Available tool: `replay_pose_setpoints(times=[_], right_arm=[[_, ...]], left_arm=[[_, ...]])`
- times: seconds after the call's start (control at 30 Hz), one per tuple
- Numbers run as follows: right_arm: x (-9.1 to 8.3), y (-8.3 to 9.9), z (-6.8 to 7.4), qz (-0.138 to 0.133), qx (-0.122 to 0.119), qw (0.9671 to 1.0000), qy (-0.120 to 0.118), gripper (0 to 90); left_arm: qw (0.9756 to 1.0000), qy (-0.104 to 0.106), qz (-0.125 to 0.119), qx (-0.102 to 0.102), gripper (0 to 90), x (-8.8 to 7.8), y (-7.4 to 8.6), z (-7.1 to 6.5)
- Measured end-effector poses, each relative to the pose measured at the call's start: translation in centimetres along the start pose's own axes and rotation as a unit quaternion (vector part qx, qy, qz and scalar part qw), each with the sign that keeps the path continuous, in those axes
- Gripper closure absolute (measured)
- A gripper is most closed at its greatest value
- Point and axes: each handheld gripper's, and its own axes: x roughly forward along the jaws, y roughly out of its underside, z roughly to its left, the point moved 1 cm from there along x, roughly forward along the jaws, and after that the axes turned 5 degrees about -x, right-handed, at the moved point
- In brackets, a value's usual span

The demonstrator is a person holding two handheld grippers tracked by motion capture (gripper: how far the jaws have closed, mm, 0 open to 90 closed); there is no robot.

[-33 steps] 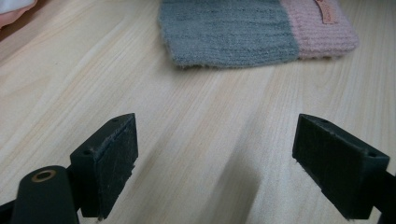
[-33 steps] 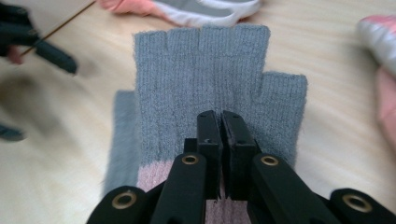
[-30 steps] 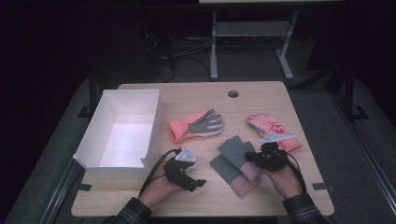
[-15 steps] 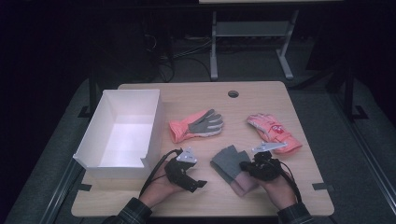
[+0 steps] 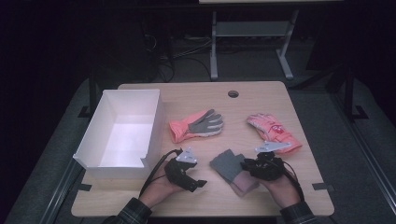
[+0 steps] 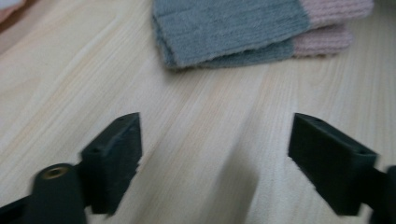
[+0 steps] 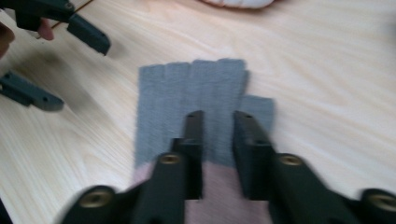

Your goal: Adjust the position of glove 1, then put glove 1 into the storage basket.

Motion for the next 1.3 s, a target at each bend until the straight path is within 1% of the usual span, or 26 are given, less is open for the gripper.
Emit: replay_pose_setpoints(times=[0.03,0.07,0.1,0.13,0.17,0.2,0.23,0.27,0.3,0.33,0.4,0.47,0.53,0.67,0.73,0.77,0.87,0.9,0.93,0.97,1.03,1.07,1.1,1.17,1.27,1.3], right_arm=[[-0.3,0.1,-0.5,-0.003,-0.009,0.9999,0.003,84.7],[-0.3,0.1,-0.5,-0.003,-0.009,0.9999,0.003,84.7],[-0.6,0.3,-0.9,-0.002,-0.014,0.9999,0.005,88.8],[-1.1,0.7,-1.7,-0.004,-0.021,0.9998,0.007,90.0],[-1.1,0.7,-1.7,-0.004,-0.021,0.9998,0.007,90.0],[-1.2,1.0,-2.1,0.004,-0.025,0.9997,0.008,90.0],[-1.3,1.7,-2.8,0.012,-0.035,0.9992,0.013,90.0],[-1.3,2.0,-3.0,0.021,-0.034,0.9991,0.013,90.0],[-1.2,2.3,-3.3,0.027,-0.035,0.9989,0.014,90.0],[-1.2,2.3,-3.3,0.027,-0.035,0.9989,0.014,90.0],[-1.2,3.2,-3.9,0.036,-0.039,0.9986,0.006,90.0],[-1.2,3.3,-4.0,0.038,-0.041,0.9984,0.005,90.0],[-1.3,3.8,-4.0,0.046,-0.044,0.9980,-0.005,90.0],[-1.1,3.9,-4.0,0.051,-0.049,0.9973,-0.018,90.0],[-0.9,3.9,-3.9,0.053,-0.051,0.9971,-0.023,90.0],[-0.9,3.9,-3.9,0.058,-0.052,0.9966,-0.026,90.0],[-0.6,3.9,-3.8,0.062,-0.060,0.9958,-0.031,90.0],[-0.6,4.0,-3.6,0.066,-0.059,0.9955,-0.032,90.0],[-0.5,4.0,-3.5,0.066,-0.060,0.9954,-0.034,90.0],[-0.5,3.9,-3.4,0.069,-0.064,0.9950,-0.035,90.0],[-0.5,3.9,-3.3,0.066,-0.068,0.9948,-0.037,90.0],[-0.5,3.8,-3.1,0.066,-0.072,0.9944,-0.040,90.0],[-0.5,3.8,-2.9,0.070,-0.072,0.9940,-0.044,90.0],[-0.3,3.8,-2.6,0.068,-0.077,0.9935,-0.049,90.0],[-0.2,3.7,-2.3,0.068,-0.079,0.9929,-0.057,90.0],[-0.1,3.7,-2.1,0.066,-0.084,0.9921,-0.065,90.0]], left_arm=[[1.0000,0.003,-0.002,0.004,30.5,-0.2,-0.1,-0.1],[1.0000,0.003,-0.002,0.004,36.8,-0.2,-0.1,-0.1],[1.0000,0.006,-0.005,0.005,36.8,-0.3,-0.1,-0.2],[0.9999,0.009,-0.005,0.005,52.1,-0.3,-0.2,-0.3],[0.9999,0.013,-0.006,0.007,52.1,-0.4,-0.3,-0.4],[0.9998,0.020,-0.005,0.007,60.2,-0.5,-0.4,-0.5],[0.9996,0.026,-0.003,0.008,75.7,-0.5,-0.5,-0.8],[0.9996,0.026,-0.003,0.008,81.7,-0.5,-0.5,-0.8],[0.9994,0.033,0.004,0.011,87.5,-0.4,-0.7,-1.1],[0.9994,0.033,0.004,0.011,89.6,-0.4,-0.7,-1.1],[0.9992,0.033,0.014,0.016,89.7,0.3,-0.9,-1.7],[0.9992,0.032,0.015,0.017,89.7,0.5,-1.0,-1.9],[0.9993,0.028,0.020,0.013,89.7,1.5,-1.3,-2.1],[0.9992,0.020,0.029,0.019,89.7,2.4,-2.0,-2.1],[0.9990,0.019,0.033,0.023,89.7,3.3,-2.4,-2.1],[0.9992,0.022,0.030,0.014,89.7,3.6,-2.4,-2.3],[0.9992,0.022,0.033,0.010,89.7,4.1,-2.6,-2.5],[0.9989,0.021,0.039,0.016,89.7,4.2,-2.6,-2.4],[0.9990,0.020,0.037,0.011,89.7,4.4,-2.6,-2.5],[0.9987,0.018,0.044,0.021,89.7,4.4,-2.6,-2.4],[0.9986,0.017,0.045,0.021,89.7,4.5,-2.7,-2.4],[0.9991,0.015,0.039,0.012,89.7,4.6,-2.7,-2.4],[0.9988,0.015,0.043,0.017,89.7,4.5,-2.7,-2.3],[0.9991,0.014,0.039,0.010,89.7,4.4,-2.7,-2.1],[0.9988,0.012,0.045,0.014,89.7,4.3,-2.7,-1.9],[0.9990,0.012,0.042,0.005,89.7,4.3,-2.6,-1.8]])
